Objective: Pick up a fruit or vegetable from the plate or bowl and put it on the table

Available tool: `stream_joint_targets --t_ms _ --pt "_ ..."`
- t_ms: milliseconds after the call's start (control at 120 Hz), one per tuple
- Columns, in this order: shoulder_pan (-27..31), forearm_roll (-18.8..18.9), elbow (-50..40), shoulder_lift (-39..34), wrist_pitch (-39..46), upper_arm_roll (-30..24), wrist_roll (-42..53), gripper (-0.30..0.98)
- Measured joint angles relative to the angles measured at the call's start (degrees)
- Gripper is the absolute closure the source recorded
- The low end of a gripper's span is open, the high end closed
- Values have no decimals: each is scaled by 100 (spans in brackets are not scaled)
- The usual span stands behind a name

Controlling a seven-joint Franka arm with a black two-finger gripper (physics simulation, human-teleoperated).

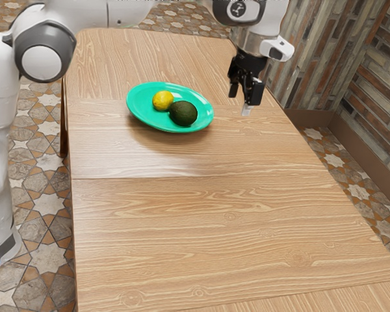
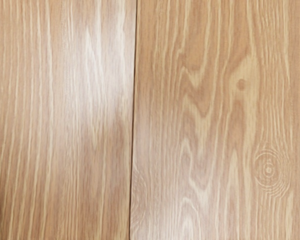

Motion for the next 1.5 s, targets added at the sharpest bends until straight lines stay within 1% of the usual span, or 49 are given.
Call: stream_joint_targets --t_ms 142,242,300,408,475,533,658,717,900,975,1167,1242,1500 --pt "5 2 27 12 -12 9 -23 0" --pt "25 84 30 -1 -74 24 -43 0" --pt "20 141 26 -42 -149 139 -59 0" --pt "190 188 0 -86 -373 267 -143 0" --pt "259 203 -13 -139 -524 528 -193 0" --pt "293 212 -34 -177 -621 946 -205 0" --pt "345 216 -175 -153 -718 1649 -189 0" --pt "388 194 -266 -149 -737 1820 -181 0" --pt "315 53 -327 -115 -782 1880 -169 0" --pt "397 36 -438 -79 -753 1894 -165 0" --pt "933 59 -1014 -57 -406 1915 -79 0" --pt "969 124 -1201 -61 -243 1929 -32 0" --pt "991 197 -1708 -46 412 2251 236 0"
